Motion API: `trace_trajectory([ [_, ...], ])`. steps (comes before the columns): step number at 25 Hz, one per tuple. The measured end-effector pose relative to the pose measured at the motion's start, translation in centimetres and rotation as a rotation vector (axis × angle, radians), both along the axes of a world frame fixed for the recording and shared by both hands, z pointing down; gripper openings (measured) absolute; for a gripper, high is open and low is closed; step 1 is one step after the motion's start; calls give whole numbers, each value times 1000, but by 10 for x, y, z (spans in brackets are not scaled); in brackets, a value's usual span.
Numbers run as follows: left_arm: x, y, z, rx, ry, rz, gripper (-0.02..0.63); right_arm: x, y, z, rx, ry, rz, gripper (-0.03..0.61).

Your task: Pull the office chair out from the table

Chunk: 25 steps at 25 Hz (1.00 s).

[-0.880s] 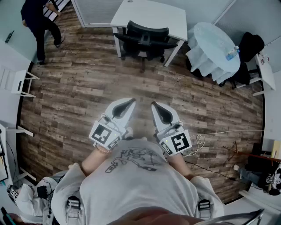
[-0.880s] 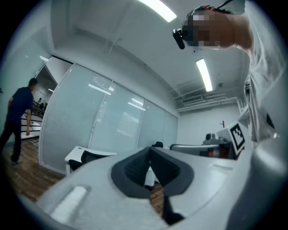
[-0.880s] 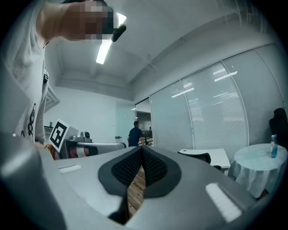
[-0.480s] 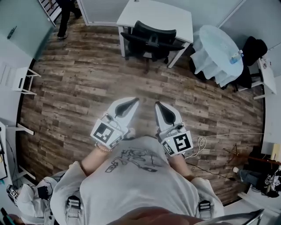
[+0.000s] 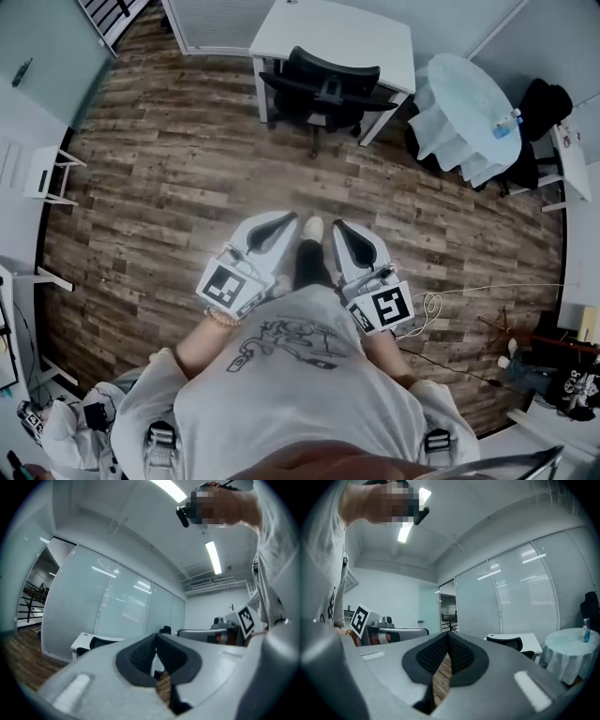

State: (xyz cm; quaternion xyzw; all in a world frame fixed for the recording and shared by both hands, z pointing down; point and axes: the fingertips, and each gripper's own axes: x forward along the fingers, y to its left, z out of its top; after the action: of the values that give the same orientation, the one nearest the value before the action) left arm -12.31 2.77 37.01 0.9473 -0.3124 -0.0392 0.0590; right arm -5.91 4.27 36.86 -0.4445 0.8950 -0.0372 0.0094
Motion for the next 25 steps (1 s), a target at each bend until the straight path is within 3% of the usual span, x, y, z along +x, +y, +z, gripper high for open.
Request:
trace_trajectory([
  [9,13,-58,10,3,-35,-20,3,16,-59,6,21,9,-6,6],
  [18,80,-171,25,25,-87,10,14,86,-170,26,1,30,29,18],
  [25,121,-266,37,40,-177,2,29,129,-263,36,-13,67,6,37],
])
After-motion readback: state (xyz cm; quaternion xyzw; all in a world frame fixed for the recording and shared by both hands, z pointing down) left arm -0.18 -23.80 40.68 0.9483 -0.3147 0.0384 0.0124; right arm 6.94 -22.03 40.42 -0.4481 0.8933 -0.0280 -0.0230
